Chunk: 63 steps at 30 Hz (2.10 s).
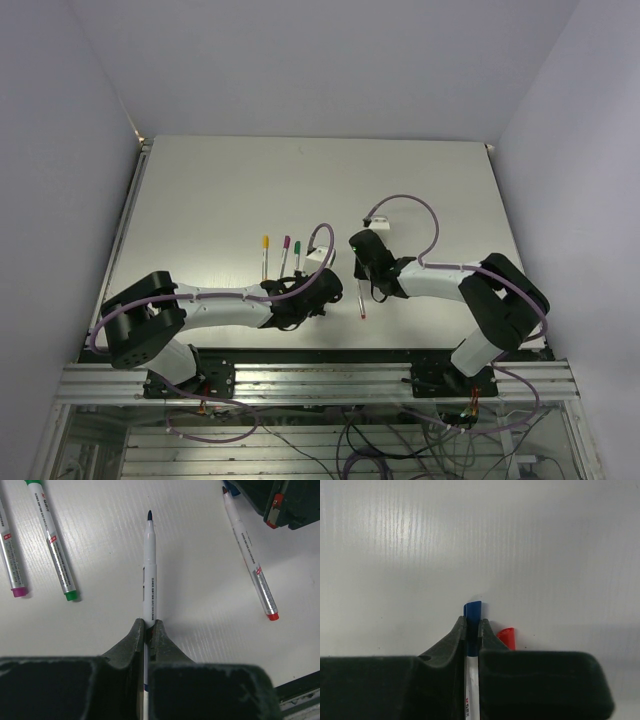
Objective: Insert the pens into the pen caps
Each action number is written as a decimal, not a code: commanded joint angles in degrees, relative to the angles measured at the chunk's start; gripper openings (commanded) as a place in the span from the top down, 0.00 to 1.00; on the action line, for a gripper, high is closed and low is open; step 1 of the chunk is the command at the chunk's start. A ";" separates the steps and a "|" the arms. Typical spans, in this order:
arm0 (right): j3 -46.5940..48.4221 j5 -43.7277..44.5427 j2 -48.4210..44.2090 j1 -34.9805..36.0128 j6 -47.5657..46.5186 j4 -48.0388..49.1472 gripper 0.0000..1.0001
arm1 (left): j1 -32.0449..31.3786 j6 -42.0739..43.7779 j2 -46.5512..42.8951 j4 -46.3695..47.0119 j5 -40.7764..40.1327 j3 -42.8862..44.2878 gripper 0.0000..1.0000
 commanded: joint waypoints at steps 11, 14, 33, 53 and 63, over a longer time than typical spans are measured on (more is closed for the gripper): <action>0.82 2.22 -6.17 -0.37 -3.72 -0.29 1.00 | 0.41 1.79 -1.19 2.96 -0.13 0.25 0.93; 0.79 2.41 -9.90 -0.68 -4.64 1.95 1.00 | 0.45 2.41 -2.60 4.61 -0.57 0.01 0.93; -16.93 -9.10 -37.12 -1.24 -1.13 34.01 1.00 | 0.59 12.90 -17.19 32.15 10.73 -8.10 0.93; -19.16 -12.61 -36.42 -1.19 3.88 44.66 1.00 | 0.58 13.22 -19.99 41.37 11.99 -12.45 0.93; -19.84 -13.00 -36.44 -1.22 5.51 46.06 1.00 | 0.59 12.96 -19.30 42.08 12.25 -12.59 0.93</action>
